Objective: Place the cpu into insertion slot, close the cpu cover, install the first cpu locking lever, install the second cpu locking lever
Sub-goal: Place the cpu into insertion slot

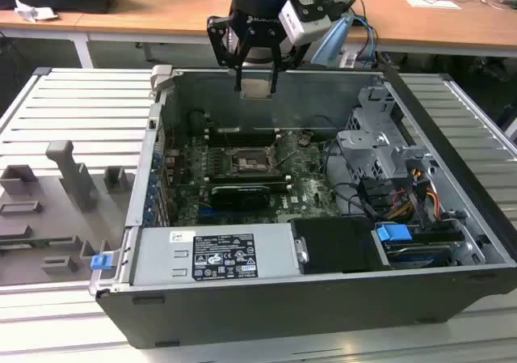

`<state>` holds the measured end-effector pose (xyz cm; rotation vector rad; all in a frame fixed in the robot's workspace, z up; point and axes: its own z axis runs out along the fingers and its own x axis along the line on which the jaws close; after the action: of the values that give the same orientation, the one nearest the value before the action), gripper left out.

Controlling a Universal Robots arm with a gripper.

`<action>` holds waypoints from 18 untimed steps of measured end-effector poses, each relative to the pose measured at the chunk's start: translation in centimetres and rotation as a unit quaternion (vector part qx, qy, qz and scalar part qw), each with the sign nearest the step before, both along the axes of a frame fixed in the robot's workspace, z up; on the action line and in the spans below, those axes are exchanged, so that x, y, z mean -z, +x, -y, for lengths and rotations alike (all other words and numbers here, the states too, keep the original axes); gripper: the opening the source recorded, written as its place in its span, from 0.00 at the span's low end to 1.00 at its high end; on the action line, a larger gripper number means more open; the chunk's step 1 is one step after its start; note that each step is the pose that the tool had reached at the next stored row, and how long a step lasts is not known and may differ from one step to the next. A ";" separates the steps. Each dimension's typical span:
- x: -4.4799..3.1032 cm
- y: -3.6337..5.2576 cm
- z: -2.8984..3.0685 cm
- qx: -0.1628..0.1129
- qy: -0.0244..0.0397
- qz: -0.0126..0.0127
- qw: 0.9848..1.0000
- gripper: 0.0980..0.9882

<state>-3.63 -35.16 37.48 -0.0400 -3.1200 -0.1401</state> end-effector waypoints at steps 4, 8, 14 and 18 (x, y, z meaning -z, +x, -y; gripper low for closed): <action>0.00 0.00 0.00 0.003 0.000 0.000 1.000 0.50; 0.00 0.00 0.00 0.010 0.000 0.000 1.000 0.50; 0.01 0.00 0.00 0.015 0.000 0.000 1.000 0.50; 0.01 0.00 0.00 0.019 0.000 0.000 1.000 0.50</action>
<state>-3.63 -35.16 37.47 -0.0997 -3.1204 -0.1406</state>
